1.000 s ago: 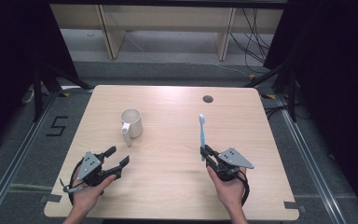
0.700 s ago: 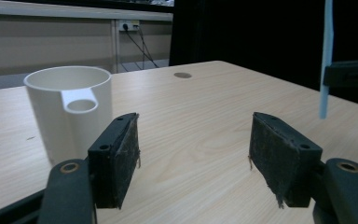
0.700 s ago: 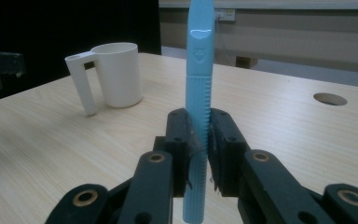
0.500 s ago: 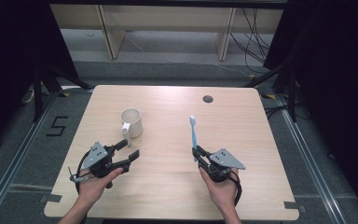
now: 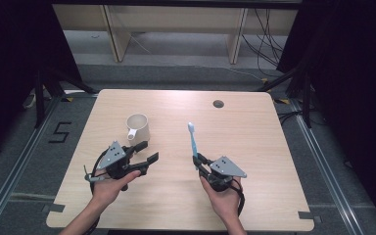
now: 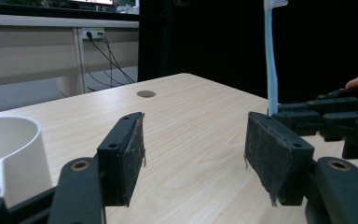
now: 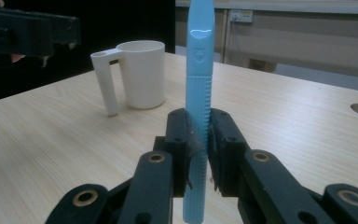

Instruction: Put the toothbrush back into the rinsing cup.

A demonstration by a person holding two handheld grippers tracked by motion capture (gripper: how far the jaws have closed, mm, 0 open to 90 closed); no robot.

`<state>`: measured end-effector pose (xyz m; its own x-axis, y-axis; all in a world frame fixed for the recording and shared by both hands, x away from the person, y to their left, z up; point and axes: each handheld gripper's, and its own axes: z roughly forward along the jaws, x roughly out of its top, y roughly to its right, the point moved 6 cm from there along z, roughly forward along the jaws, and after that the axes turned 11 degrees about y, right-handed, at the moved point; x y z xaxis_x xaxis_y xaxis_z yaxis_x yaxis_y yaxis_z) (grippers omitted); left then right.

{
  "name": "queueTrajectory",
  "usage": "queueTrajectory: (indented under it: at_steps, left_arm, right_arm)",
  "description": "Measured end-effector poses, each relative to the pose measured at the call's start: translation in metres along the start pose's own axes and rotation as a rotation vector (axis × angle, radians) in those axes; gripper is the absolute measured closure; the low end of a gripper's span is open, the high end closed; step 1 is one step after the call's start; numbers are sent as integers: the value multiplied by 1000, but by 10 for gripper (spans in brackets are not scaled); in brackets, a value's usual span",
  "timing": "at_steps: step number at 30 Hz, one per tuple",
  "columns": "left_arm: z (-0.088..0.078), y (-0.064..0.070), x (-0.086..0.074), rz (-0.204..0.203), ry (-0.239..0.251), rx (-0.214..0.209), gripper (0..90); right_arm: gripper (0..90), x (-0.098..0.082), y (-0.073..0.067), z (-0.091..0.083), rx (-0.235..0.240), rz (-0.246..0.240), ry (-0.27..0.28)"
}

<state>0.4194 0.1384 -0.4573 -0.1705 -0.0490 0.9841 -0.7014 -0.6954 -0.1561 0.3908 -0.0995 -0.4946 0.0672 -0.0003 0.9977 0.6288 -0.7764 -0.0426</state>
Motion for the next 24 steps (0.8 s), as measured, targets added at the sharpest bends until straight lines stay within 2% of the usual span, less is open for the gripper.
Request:
queueTrajectory:
  at_steps: [1,2,3,4,6,8,9,13,14,15,16,17,18,19,21,23,24]
  left_arm:
    - [3,3,1,-10,-1,-29,372]
    - [6,21,0,-247,-4,-34,372]
    - [7,25,1,-269,-5,-49,372]
    - [9,26,2,-266,-7,-56,372]
    - [14,28,4,-254,-4,-65,376]
    - [18,31,7,-257,1,-74,381]
    - [20,32,8,-259,3,-80,386]
    - [27,38,13,-259,8,-104,402]
    - [28,39,13,-259,-2,-108,407]
    - [30,41,13,-255,-2,-117,413]
    - [32,44,13,-254,-5,-124,424]
    - [34,46,13,-255,-7,-133,434]
    - [36,48,13,-255,-11,-139,442]
    - [38,49,12,-256,-14,-144,450]
    - [41,53,12,-256,-21,-154,465]
    - [44,55,11,-255,-25,-163,481]
    - [45,56,11,-255,-27,-166,490]
  right_arm:
    - [793,-1,-1,-1,-10,-1,-14]
    - [793,-1,-3,2,6,5,-8]
    - [793,-1,-4,2,8,-3,-9]
    - [793,-2,-4,2,-7,-1,-13]
    - [793,-2,-7,4,9,6,-7]
    - [793,-3,-8,5,16,7,-12]
    - [793,-2,-8,5,10,-7,-4]
    - [793,-3,-11,7,22,3,-9]
    - [793,-2,-11,8,21,-14,-9]
    - [793,-2,-13,8,20,2,-9]
    - [793,-1,-12,9,24,-19,-4]
    - [793,-2,-13,9,21,-10,-12]
    - [793,-2,-12,9,14,-25,-12]
    - [793,-2,-15,11,32,-5,-13]
    - [793,-3,-17,12,28,2,-10]
    - [793,-2,-16,13,26,-25,-14]
    - [793,-3,-19,13,26,5,-24]
